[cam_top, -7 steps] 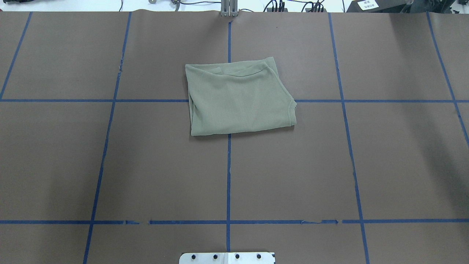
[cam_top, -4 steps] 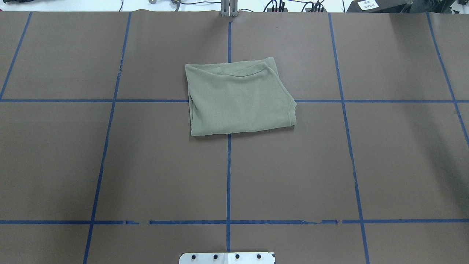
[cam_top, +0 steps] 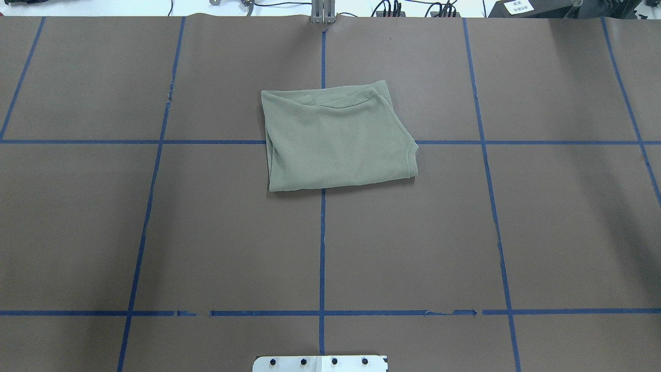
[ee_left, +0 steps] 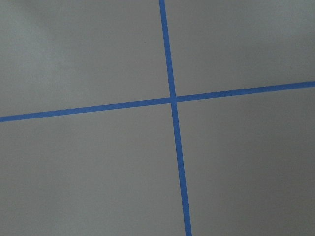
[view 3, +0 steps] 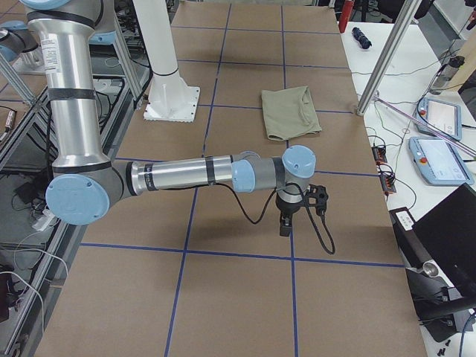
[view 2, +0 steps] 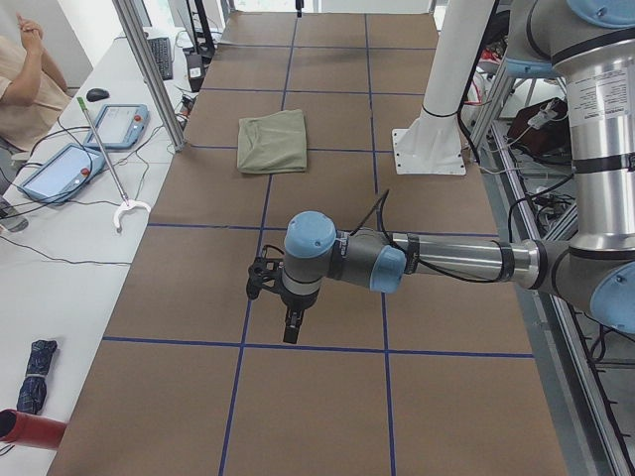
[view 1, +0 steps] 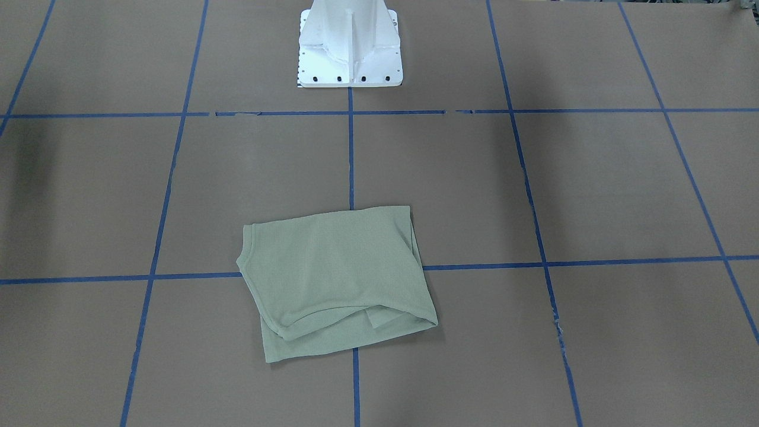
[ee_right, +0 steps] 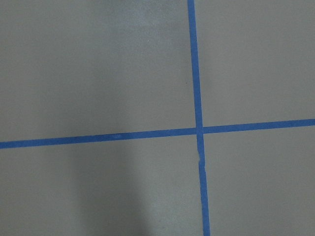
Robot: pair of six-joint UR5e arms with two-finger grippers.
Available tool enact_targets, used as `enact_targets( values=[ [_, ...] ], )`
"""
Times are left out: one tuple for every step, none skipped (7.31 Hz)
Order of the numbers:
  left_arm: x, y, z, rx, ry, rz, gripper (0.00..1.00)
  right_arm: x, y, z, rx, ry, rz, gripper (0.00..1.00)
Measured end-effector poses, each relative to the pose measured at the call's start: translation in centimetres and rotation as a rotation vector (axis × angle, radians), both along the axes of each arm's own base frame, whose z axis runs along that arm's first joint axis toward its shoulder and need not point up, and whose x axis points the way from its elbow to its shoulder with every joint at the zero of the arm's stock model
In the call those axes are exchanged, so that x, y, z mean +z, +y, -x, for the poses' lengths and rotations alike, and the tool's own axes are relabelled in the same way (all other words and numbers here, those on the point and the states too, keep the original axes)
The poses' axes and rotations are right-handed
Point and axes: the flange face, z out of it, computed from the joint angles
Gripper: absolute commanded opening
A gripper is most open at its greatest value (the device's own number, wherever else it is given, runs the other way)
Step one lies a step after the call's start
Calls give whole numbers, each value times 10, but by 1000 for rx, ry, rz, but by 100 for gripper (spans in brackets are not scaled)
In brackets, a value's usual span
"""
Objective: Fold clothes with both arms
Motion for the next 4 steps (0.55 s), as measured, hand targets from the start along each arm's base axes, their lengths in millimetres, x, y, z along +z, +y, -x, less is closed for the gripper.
enact_targets(
  values=[
    [3,7,0,1,2,10,100,2,0,0,-2,0,3,100],
    [-1,12,-5,14,20,13,100,5,0,1,-3,2,7,100],
    [-8,13,-18,45,47,30,100,7,0,1,-3,3,9,100],
    [-17,14,-30,75,61,73,100,8,1,0,-3,3,11,100]
  ],
)
